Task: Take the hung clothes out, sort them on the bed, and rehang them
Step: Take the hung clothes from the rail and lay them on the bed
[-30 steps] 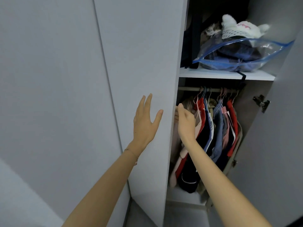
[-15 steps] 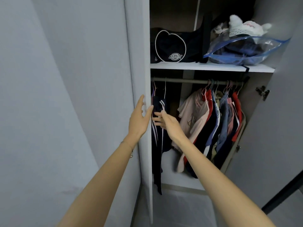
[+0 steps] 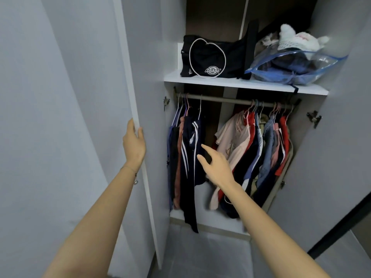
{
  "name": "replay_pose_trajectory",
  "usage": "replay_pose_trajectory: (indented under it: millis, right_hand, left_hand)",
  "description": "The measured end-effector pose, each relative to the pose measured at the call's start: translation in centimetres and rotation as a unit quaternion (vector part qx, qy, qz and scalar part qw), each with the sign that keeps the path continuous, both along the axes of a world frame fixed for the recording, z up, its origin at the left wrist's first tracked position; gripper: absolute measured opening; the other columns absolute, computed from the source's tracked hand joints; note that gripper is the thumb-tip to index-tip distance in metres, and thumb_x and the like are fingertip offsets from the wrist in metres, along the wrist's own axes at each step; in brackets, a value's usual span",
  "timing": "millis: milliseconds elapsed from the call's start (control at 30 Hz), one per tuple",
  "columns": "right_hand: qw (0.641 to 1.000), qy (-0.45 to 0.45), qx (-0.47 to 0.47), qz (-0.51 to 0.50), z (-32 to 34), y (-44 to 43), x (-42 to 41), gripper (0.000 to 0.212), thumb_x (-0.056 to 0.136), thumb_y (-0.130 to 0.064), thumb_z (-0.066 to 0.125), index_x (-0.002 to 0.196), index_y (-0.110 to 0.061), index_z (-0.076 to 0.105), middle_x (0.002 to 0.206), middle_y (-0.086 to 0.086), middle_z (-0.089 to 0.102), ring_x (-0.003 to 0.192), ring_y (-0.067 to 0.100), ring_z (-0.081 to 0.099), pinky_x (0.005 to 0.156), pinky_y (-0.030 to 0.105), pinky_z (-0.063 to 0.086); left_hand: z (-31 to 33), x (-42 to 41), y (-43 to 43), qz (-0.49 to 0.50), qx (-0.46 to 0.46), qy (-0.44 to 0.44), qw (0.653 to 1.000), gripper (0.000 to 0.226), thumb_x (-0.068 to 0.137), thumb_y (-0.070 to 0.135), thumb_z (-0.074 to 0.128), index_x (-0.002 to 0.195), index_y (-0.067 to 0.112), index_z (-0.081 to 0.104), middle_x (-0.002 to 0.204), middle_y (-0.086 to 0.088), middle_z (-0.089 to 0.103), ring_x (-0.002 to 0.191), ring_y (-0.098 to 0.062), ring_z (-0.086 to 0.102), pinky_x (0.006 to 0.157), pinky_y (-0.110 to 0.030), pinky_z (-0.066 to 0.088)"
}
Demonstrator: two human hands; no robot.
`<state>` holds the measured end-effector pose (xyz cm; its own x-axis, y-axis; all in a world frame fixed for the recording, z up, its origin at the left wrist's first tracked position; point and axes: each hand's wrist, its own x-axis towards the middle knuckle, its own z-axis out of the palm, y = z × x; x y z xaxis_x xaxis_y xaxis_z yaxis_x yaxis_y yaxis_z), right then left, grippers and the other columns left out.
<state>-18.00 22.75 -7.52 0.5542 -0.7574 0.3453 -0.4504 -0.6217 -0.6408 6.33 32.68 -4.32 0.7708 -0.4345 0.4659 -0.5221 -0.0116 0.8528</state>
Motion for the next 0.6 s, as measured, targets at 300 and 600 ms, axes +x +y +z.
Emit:
replay_pose_trajectory:
  millis: [300,600]
  right_hand:
    - [0.991,0.091,-0.090,-0.040,-1.2,-2.7,-2.3,0.060,0.097,-0.050,0.049,0.151,-0.028,0.034,0.156,0.003,0.036,0.145,0.026,0.025,0.118,0.045,0.021]
    - [0.982,0.146,-0.102,-0.066,-2.3,-6.9,-5.9,0.066,0.096,-0.053,0.046,0.154,-0.031,0.023,0.158,0.005,0.029,0.147,0.027,0.018,0.119,0.047,0.015]
  left_hand:
    - [-3.3,-3.1,-0.1,0.093,0.054,-0.107,0.988,0.069,0.101,0.019,0.051,0.158,0.014,0.012,0.165,-0.011,0.008,0.152,-0.024,0.009,0.124,-0.038,0.009]
    - [-6.9,-8.0,-5.0,0.043,0.222,-0.273,0.935,0.072,0.097,0.028,0.058,0.158,0.027,0.018,0.165,-0.012,0.005,0.152,-0.033,0.002,0.118,-0.064,0.003]
